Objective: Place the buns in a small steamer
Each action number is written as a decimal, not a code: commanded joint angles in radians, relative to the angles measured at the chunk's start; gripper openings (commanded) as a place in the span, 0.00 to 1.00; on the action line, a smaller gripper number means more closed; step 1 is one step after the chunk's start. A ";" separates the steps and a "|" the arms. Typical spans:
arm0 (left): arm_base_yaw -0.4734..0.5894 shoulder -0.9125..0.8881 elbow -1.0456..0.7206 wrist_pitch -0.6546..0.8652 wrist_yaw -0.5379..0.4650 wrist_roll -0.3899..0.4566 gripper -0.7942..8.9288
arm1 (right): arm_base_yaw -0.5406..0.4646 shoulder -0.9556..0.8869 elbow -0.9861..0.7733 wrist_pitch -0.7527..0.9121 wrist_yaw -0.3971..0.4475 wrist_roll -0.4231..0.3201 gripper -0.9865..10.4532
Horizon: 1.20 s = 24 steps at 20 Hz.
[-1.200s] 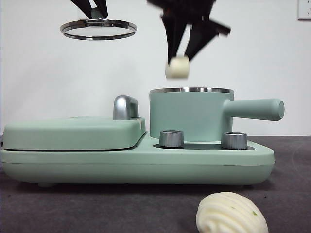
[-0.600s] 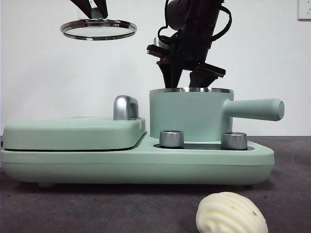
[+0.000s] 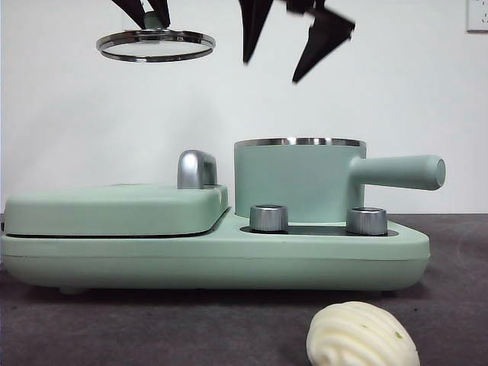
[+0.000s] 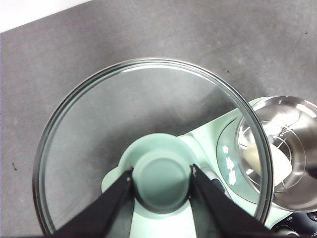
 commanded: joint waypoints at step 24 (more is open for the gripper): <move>-0.002 -0.011 0.040 0.006 0.006 -0.014 0.13 | 0.586 -0.887 -1.411 0.421 0.246 0.389 0.51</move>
